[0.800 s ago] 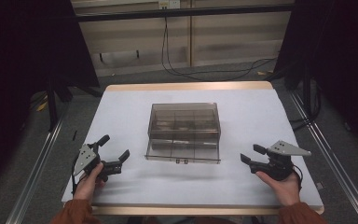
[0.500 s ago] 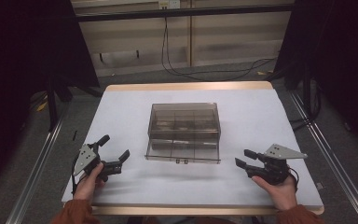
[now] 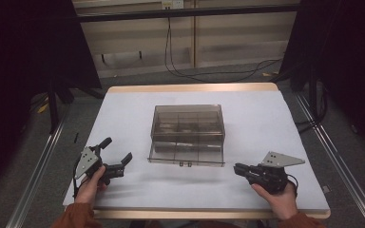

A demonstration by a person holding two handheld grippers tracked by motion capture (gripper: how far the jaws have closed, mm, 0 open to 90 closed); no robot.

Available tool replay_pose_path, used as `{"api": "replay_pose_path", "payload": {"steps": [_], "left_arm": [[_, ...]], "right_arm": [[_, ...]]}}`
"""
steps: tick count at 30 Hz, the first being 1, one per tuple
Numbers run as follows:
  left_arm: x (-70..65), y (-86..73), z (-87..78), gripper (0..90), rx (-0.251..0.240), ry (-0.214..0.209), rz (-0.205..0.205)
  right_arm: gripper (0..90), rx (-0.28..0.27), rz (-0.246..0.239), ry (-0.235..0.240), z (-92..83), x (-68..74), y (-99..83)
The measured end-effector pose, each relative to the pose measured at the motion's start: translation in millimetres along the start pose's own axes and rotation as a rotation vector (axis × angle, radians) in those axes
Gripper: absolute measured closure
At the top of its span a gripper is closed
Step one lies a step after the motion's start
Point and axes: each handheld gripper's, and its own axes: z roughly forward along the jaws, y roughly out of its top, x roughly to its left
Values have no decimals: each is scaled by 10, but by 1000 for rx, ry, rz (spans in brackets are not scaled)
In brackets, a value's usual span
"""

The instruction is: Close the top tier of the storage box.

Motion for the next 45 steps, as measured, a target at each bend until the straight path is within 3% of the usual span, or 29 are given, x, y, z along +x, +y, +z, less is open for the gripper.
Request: {"api": "replay_pose_path", "payload": {"steps": [7,11,12,24,42,45], "left_arm": [[5,1,-4,0,4,1,8],[-4,-1,3,0,-5,3,-6],[7,2,-6,0,6,0,11],[6,1,-4,0,3,1,7],[0,0,2,0,-4,3,-3],[8,2,-5,0,6,0,10]], "right_arm": [[900,-2,-36,58,42,107,14],[900,-6,-45,72,58,175,25],[900,-6,-50,76,67,192,28],[900,2,-79,139,164,329,77],[900,12,-132,170,356,476,139],[900,17,-141,180,399,506,155]]}}
